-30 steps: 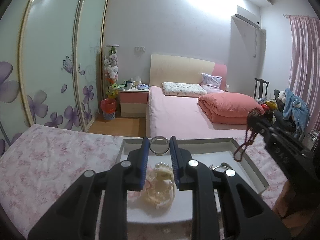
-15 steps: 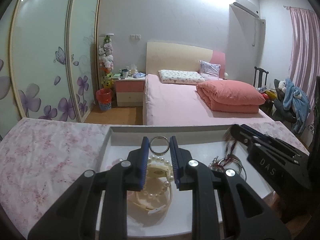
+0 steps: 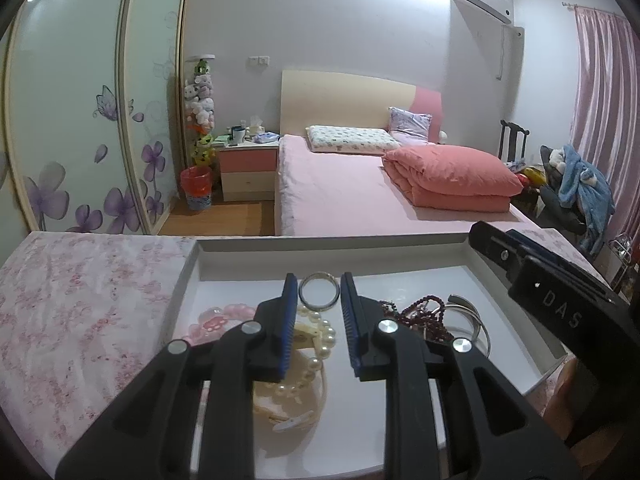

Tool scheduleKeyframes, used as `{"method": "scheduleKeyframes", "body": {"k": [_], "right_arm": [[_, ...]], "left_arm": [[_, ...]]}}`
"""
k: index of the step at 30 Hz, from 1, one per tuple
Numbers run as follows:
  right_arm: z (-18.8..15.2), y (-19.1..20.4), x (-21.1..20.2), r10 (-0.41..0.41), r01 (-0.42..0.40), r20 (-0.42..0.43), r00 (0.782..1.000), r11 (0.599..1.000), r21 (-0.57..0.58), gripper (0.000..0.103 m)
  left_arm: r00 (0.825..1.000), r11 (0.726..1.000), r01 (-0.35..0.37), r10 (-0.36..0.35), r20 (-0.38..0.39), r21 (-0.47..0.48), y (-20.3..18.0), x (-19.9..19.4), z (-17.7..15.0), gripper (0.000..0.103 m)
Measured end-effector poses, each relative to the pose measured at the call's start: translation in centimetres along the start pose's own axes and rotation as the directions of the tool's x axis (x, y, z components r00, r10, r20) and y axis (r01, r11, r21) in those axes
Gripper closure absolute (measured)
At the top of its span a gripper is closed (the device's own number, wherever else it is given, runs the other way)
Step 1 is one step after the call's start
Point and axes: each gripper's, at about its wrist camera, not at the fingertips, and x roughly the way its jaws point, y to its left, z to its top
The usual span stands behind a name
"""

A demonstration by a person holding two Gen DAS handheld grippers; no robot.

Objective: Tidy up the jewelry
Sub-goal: 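Open the right gripper to drop the beads while the left gripper releases the ring in the tray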

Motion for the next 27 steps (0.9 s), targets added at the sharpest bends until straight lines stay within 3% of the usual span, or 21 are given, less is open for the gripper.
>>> {"method": "scheduleKeyframes", "body": {"k": [1,2,17,27], "right_arm": [[0.0,0.0,0.1,-0.001,0.001,0.0,1.0,1.0,0.0,0.057],[-0.1,-0.1,0.1,-0.003,0.003,0.001,1.0,1.0,0.0,0.057],[-0.2,-0.1,0.1,-0.003,0.003,0.001,1.0,1.0,-0.015,0.057],[-0.9,1.0,-2.3,0.008,-0.009,-0.018,1.0,0.997,-0.072,0.057]], "left_arm": [[1.0,1.0,-0.003,0.003,0.004,-0.003,0.0,0.0,0.0,0.061],[1.0,1.0,-0.011,0.011,0.013,-0.007,0.2,-0.2,0.0,0.059],[0.999,0.998,-0.044,0.045,0.014,-0.04,1.4,-1.1,0.1,0.058],[0.999,0.999,-0.051,0.051,-0.006,0.006,3.1,-5.9,-2.3,0.058]]}}
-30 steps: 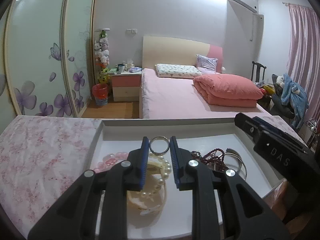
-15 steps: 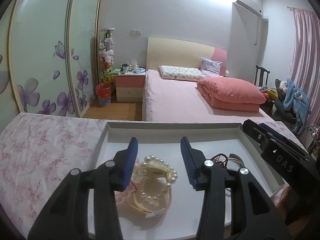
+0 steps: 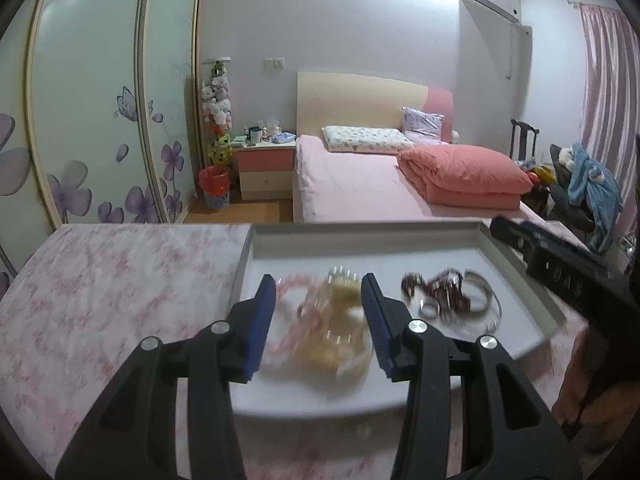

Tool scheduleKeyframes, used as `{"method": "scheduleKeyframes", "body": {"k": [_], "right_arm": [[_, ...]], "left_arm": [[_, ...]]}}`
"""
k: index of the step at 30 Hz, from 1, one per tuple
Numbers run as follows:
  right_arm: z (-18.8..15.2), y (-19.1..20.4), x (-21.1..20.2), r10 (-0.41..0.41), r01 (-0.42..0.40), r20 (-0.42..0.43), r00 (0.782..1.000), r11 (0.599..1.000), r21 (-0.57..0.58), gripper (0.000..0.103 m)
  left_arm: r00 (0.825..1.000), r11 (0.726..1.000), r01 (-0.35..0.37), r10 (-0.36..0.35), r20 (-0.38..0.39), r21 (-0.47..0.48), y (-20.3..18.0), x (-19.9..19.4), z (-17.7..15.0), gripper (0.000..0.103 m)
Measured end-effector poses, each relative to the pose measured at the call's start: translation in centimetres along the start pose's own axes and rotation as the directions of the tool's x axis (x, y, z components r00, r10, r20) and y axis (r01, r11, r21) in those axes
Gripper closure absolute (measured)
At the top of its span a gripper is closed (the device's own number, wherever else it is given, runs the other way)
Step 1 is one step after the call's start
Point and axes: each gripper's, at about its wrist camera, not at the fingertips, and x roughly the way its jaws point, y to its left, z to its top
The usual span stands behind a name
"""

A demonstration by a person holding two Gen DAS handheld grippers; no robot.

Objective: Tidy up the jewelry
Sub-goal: 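Open the right gripper to drop the beads while the left gripper releases the ring in the tray, then grasp a pearl stud earring on the bedspread with the left gripper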

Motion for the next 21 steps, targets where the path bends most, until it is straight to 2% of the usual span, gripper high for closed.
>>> {"method": "scheduleKeyframes", "body": {"k": [5,9,14,21], "right_arm": [[-0.8,0.2,-1.9,0.015,-0.016,-0.031,0.999,1.0,-0.024,0.057],[-2.0,0.3,-3.1,0.022,-0.026,-0.076,0.997,0.998,-0.051,0.057],[-3.1,0.3,-4.0,0.033,-0.038,-0.099,0.995,0.998,-0.053,0.057],[-3.9,-0.5,-4.2,0.04,-0.043,-0.116,0.992,0.999,-0.022,0.057]], "left_arm": [[0.999,1.0,0.009,-0.008,-0.049,0.003,1.0,-2.1,-2.2,0.058],[0.99,0.999,0.039,-0.037,-0.138,0.01,0.9,-2.5,-4.0,0.058],[0.968,0.997,0.076,-0.067,-0.241,0.027,-0.8,-1.8,-6.0,0.059],[0.954,0.998,0.055,-0.041,-0.296,0.04,-2.8,0.6,-6.6,0.065]]}}
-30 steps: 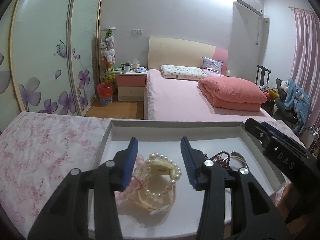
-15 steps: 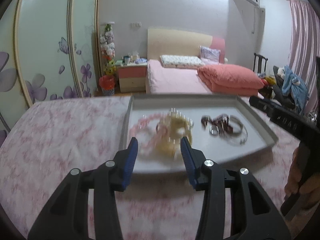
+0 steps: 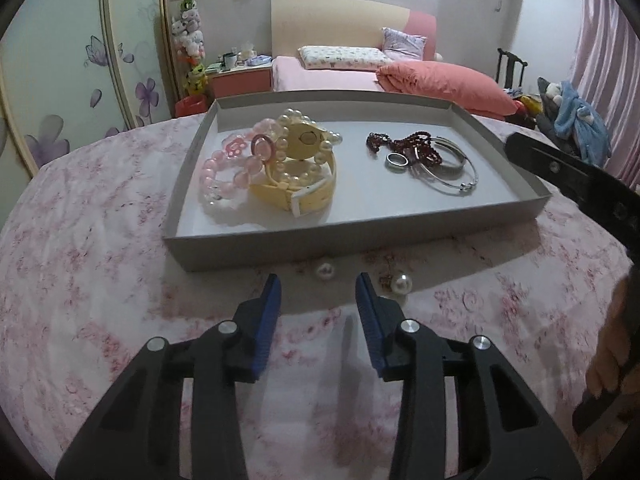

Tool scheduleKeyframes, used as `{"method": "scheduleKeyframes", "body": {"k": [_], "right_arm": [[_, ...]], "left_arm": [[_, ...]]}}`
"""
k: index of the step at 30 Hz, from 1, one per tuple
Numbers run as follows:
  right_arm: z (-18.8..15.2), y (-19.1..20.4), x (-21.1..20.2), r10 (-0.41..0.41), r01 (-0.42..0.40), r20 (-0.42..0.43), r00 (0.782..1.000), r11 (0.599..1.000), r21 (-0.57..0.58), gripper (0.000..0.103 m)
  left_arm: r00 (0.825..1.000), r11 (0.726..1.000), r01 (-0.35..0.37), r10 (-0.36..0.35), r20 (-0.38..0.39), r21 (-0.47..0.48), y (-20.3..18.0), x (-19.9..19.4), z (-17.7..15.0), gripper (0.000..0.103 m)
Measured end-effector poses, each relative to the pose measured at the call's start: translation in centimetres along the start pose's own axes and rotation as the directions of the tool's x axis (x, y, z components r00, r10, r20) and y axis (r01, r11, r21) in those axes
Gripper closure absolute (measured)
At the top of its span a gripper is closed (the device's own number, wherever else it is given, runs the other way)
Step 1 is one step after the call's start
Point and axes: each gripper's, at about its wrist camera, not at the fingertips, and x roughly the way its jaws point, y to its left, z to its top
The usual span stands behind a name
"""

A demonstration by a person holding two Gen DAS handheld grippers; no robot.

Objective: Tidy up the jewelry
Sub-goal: 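Grasp a pearl stud earring on the bedspread with the left gripper, then grasp the other pearl stud with the right gripper while the left gripper holds its stud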

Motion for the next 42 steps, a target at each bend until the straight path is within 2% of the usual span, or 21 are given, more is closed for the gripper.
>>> {"method": "scheduleKeyframes", "body": {"k": [4,11,14,21,27,32,38,42], "right_arm": [[-0.2,-0.3,-0.1,0.005,-0.005,0.001,1.0,1.0,0.013,0.057],[-0.3,-0.3,0.1,0.017,-0.017,-0.004,1.0,1.0,0.018,0.057],[-0.4,-0.3,0.1,0.02,-0.02,-0.005,1.0,1.0,0.02,0.057],[-0.4,-0.2,-0.1,0.025,-0.025,-0.006,1.0,1.0,0.016,0.057],[-0.9,0.4,-0.9,0.043,-0.043,-0.022,0.999,0.999,-0.008,0.057],[-1.6,1.4,-1.1,0.081,-0.083,-0.072,0.994,0.996,-0.037,0.057],[-3.2,3.9,-0.3,0.119,-0.138,-0.171,0.978,0.985,-0.103,0.058],[-4.3,5.8,0.9,0.123,-0.163,-0.245,0.962,0.975,-0.15,0.065]], "left_arm": [[0.999,1.0,-0.005,0.004,-0.035,-0.023,-0.5,1.1,0.5,0.072],[0.998,0.998,-0.043,0.042,-0.036,-0.037,-1.2,1.7,1.1,0.08],[0.997,0.997,-0.063,0.062,-0.037,-0.042,-1.5,2.0,1.4,0.088],[0.997,0.997,-0.067,0.065,-0.038,-0.04,-1.0,1.7,1.1,0.089],[0.993,0.993,-0.112,0.111,-0.039,-0.039,2.5,-0.2,-0.8,0.089],[0.987,0.985,-0.16,0.158,-0.044,-0.061,6.1,-2.1,-2.7,0.089],[0.99,0.987,-0.139,0.136,-0.044,-0.083,7.4,-3.1,-3.7,0.089],[0.992,0.988,-0.126,0.123,-0.043,-0.093,7.7,-3.2,-3.8,0.089]]}}
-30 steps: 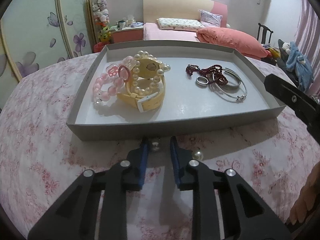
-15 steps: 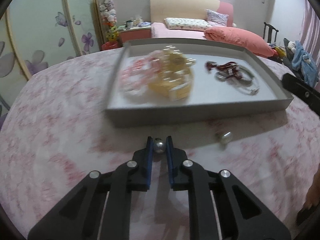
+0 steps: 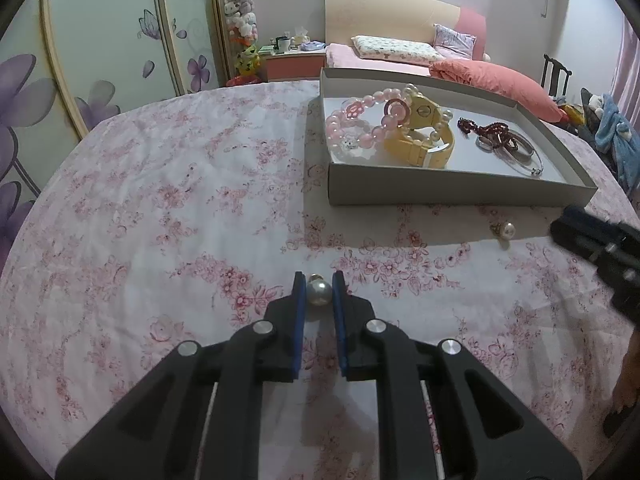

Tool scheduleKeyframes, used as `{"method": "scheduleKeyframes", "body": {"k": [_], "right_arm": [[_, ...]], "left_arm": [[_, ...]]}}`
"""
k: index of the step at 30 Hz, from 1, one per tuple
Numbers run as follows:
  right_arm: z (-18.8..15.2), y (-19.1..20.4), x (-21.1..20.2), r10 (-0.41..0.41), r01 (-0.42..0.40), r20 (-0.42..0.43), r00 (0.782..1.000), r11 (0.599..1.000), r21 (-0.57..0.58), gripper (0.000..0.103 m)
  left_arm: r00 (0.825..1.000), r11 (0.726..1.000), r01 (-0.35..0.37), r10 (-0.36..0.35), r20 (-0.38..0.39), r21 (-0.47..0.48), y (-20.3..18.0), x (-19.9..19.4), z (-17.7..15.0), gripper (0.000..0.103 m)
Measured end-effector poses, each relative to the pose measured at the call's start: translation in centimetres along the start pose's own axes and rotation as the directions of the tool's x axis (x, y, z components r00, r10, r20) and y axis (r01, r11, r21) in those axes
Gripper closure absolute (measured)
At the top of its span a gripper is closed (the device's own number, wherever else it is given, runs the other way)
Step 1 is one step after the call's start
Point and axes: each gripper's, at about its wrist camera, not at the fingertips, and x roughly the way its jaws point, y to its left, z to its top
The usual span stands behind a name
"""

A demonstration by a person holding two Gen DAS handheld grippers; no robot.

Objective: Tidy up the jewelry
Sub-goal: 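Grasp the other pearl stud with the right gripper while the left gripper holds its stud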

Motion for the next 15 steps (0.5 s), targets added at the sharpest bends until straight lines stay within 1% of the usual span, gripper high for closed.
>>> {"method": "scheduleKeyframes", "body": {"k": [5,11,13,15], "right_arm": [[0.1,1.1,1.9,0.009,-0.009,-0.068,0.998,1.0,-0.006,0.073],[0.7,1.5,3.1,-0.01,0.01,-0.098,0.995,1.0,-0.004,0.075],[0.7,1.4,3.5,-0.013,0.013,-0.116,0.993,1.0,0.001,0.078],[0.9,1.4,3.6,-0.019,0.019,-0.114,0.993,1.0,-0.001,0.079]], "left_arm": [[1.0,1.0,0.009,-0.009,0.0,-0.007,0.1,-0.1,-0.1,0.089],[1.0,1.0,0.011,-0.011,0.0,-0.009,0.1,-0.1,-0.1,0.089],[1.0,1.0,0.011,-0.011,0.0,-0.01,0.1,-0.1,-0.1,0.089],[1.0,1.0,0.011,-0.011,0.0,-0.009,0.1,-0.1,-0.1,0.089]]}}
